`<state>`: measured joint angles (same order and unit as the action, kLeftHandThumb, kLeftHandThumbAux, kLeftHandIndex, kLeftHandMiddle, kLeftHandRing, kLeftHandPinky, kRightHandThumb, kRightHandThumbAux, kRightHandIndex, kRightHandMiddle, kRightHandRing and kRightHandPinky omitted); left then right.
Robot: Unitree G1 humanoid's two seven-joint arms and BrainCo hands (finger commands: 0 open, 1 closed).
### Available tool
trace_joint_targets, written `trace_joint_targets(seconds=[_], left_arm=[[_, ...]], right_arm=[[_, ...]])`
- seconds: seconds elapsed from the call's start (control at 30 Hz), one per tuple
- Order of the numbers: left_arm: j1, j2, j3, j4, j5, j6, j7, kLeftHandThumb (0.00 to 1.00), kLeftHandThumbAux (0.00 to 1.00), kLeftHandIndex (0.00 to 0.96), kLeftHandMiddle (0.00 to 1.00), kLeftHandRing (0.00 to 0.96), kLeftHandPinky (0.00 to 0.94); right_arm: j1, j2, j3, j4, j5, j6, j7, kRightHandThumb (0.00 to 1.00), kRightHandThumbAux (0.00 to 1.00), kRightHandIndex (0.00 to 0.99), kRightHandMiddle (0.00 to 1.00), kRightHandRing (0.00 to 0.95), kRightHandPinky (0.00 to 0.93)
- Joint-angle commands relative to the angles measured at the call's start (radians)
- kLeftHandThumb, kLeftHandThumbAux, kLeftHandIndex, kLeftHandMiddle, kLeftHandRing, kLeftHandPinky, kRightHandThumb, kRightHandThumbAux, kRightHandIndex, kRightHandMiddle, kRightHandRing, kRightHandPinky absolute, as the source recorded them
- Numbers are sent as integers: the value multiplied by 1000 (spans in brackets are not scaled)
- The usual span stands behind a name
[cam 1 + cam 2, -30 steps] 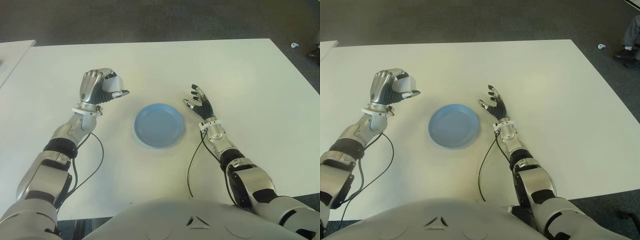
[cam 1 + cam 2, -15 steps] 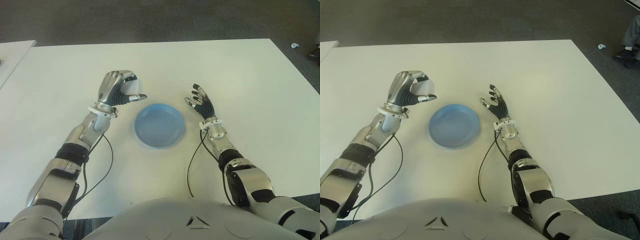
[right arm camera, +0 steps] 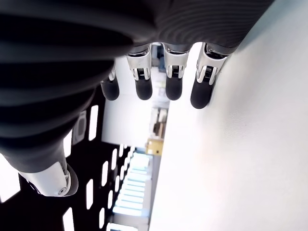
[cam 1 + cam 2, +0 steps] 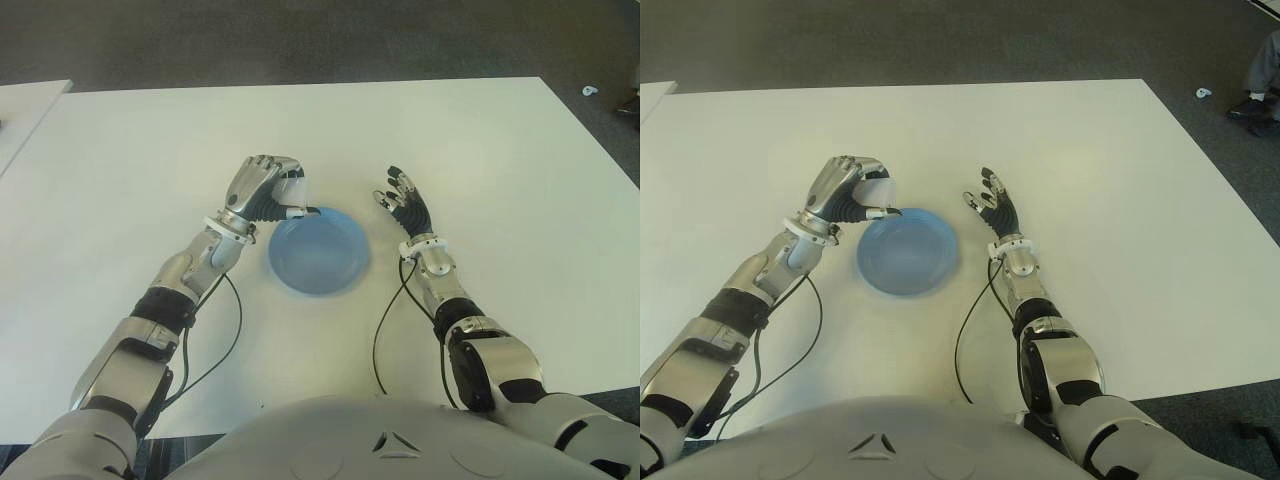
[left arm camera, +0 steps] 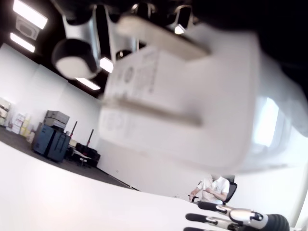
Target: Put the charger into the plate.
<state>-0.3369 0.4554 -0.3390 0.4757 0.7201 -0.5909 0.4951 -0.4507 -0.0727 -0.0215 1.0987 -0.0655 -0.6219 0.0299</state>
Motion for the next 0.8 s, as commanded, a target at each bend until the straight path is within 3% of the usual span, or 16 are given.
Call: trace_joint_targets(seconds=[0.03, 0.33, 0.53, 0.8], left_arm=[[9, -18, -18, -31, 23, 31, -40, 344, 437, 837, 885, 880, 886], [47, -38, -39, -117, 35, 93, -116, 315, 448, 837, 879, 876, 879], [90, -85, -83, -80, 47, 107, -109, 312, 447, 835, 876, 867, 862], [110, -93, -86, -103, 60, 152, -125, 307, 430, 832, 874, 859, 841]], right_arm=[[98, 32, -3, 67, 10, 111, 13, 110, 607, 3, 43, 47, 93], [98, 42, -7, 66, 8, 108, 5, 111, 606, 0, 46, 52, 95], [96, 45, -7, 64, 6, 109, 5, 107, 604, 0, 48, 53, 94], [96, 47, -3, 66, 0, 108, 7, 98, 597, 0, 44, 49, 89]])
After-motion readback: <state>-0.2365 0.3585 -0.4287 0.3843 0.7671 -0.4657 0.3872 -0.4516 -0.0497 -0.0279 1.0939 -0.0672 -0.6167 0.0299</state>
